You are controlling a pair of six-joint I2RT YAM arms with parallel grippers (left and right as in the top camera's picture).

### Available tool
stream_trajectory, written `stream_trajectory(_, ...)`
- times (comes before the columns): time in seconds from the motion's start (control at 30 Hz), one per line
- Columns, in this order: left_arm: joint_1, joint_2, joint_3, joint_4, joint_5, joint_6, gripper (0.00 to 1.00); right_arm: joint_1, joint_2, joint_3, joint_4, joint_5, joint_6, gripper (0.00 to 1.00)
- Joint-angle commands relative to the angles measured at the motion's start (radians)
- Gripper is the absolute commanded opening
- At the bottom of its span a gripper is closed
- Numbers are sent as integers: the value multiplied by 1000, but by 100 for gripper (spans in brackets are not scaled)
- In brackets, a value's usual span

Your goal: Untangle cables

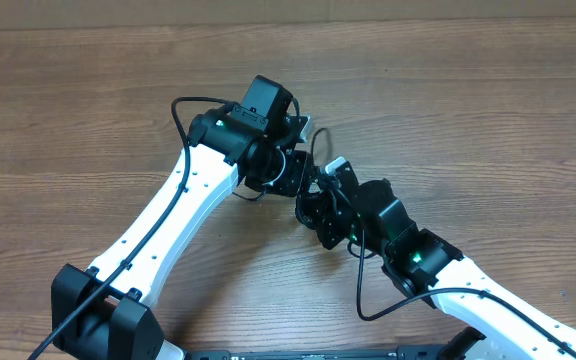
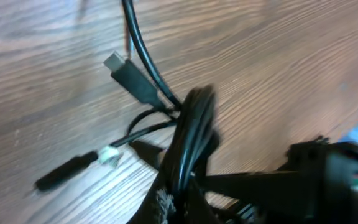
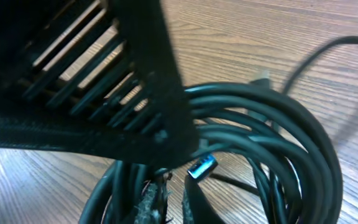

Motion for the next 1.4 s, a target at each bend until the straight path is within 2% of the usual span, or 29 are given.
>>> stream_trajectory(0.0, -4, -18, 14, 60, 116, -30, 4, 17, 10, 2, -26, -119, 6, 13)
stream_trajectory(0.03, -3, -18, 14, 58, 116, -30, 4, 14, 10, 2, -28, -101, 6, 23)
stream_trajectory(0.1, 4, -18, 14, 48, 115, -30, 4, 8, 6, 5, -27, -74, 6, 34)
stream_trajectory(0.13, 11, -18, 14, 42, 113, -37, 4, 5, 1, 10, -28, -65, 6, 43)
stream_trajectory(0.27, 58, -18, 14, 21, 63, -121, 4, -10, -57, 41, -39, -63, 6, 92)
stream_trajectory(0.3, 74, -18, 14, 15, 37, -156, 4, -13, -77, 45, -45, -63, 6, 100)
stream_trajectory(0.37, 107, -18, 14, 12, 22, -180, 4, -18, -117, 46, -58, -63, 6, 100)
stream_trajectory(0.53, 165, -18, 14, 13, 26, -152, 4, -24, -156, 46, -124, -73, 6, 100)
stream_trajectory(0.63, 170, -18, 14, 14, 26, -151, 4, -23, -146, 46, -131, -149, 6, 90)
stream_trajectory(0.73, 163, -18, 14, 12, 49, -116, 4, -21, -126, 46, -106, -200, 6, 88)
stream_trajectory(0.8, 151, -18, 13, 11, 68, -100, 4, -21, -105, 46, -80, -207, 6, 82)
stream_trajectory(0.97, 128, -18, 13, 4, 68, -100, 4, -21, -72, 46, -31, -219, 6, 65)
stream_trajectory(1.1, 114, -18, 13, 3, 81, -100, 4, -21, -63, 46, 3, -244, 6, 60)
stream_trajectory(1.27, 105, -18, 13, -5, 82, -91, 4, -21, -63, 46, 5, -238, 6, 24)
stream_trajectory(1.37, 105, -18, 13, -10, 82, -80, 4, -21, -63, 46, 4, -222, 7, 11)
